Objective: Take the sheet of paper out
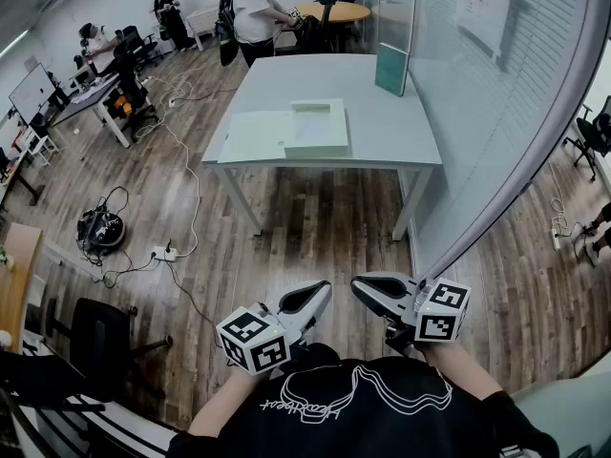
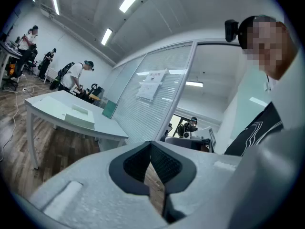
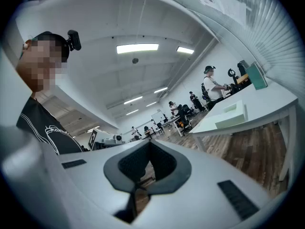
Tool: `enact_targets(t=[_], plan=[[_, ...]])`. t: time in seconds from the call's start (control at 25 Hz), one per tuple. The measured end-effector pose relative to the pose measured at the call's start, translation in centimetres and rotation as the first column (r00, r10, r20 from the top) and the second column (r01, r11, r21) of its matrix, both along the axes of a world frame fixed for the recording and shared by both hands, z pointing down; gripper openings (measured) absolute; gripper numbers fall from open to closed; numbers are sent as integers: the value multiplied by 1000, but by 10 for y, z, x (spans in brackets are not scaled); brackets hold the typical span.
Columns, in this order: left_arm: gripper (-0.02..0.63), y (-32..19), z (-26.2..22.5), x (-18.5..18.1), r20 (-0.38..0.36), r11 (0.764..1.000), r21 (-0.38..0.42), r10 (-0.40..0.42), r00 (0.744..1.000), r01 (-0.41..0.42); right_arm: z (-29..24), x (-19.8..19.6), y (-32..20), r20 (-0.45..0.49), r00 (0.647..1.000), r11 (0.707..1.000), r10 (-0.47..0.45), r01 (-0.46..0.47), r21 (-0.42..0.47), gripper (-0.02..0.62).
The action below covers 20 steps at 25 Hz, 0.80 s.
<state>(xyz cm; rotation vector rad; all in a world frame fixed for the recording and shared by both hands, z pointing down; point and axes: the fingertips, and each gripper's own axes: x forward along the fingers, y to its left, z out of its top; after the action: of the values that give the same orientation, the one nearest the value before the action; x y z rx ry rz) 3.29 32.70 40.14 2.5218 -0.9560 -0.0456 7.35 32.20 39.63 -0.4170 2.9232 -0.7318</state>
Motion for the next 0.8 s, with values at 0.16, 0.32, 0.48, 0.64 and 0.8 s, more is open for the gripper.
enact_targets(t=[0.16, 0.32, 0.48, 0.64, 0.8], plan=[[12, 1, -3, 5, -3, 1000, 5, 8, 1000, -8, -3, 3, 0, -7, 1000, 1000, 6, -6, 8, 6], [12, 1, -11, 10, -5, 1000, 23, 16, 1000, -16, -10, 7, 1, -5, 1000, 1000, 17, -17, 23, 8], [12, 5, -19, 21, -1, 998, 47, 31, 1000, -31, -13, 18, 1, -6, 999, 999, 41, -41, 15, 8], [12, 9, -23, 29, 15, 997, 54, 54, 998, -54, -20, 26, 1, 34, 998, 999, 53, -54, 3, 8], [12, 6, -27, 34, 16, 997, 59, 58, 998, -59, -25, 30, 1, 45, 997, 998, 55, -56, 8, 8]])
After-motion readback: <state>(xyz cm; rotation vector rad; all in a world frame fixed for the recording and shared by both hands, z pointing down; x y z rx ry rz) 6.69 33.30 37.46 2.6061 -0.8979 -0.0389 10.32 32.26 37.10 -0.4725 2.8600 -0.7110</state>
